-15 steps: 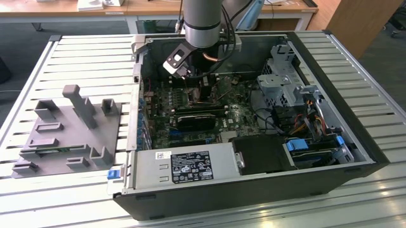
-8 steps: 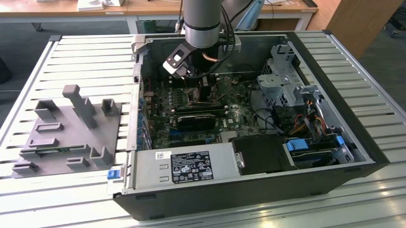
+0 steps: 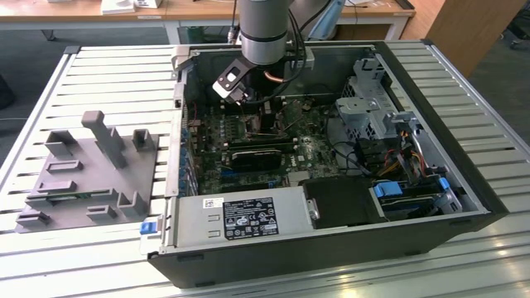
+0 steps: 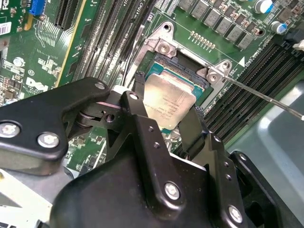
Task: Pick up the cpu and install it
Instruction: 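Place the cpu into insertion slot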
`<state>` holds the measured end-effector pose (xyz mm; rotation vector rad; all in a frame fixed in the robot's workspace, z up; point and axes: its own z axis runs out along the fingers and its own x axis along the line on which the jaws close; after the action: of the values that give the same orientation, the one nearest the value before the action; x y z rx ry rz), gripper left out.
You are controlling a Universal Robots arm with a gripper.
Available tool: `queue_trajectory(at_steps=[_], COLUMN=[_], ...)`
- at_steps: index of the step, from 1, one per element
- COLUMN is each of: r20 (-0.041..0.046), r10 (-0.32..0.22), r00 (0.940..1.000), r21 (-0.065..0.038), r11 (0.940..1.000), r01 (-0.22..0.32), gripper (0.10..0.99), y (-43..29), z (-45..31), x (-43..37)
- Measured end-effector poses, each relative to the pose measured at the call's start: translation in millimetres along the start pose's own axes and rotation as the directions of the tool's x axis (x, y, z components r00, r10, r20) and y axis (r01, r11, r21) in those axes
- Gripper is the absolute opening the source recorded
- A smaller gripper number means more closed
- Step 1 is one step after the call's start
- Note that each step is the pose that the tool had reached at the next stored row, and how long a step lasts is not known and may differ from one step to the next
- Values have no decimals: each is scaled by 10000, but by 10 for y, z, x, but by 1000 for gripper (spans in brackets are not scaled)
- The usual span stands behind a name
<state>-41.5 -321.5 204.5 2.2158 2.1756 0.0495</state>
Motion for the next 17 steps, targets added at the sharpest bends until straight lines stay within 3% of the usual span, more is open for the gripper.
queue_trajectory(at_steps=[17], r20=[-3], r10=[-93], r00=[10000], r21=[0], r11=[10000], r01=[93], gripper=[537], y=[-12], z=[67], x=[30])
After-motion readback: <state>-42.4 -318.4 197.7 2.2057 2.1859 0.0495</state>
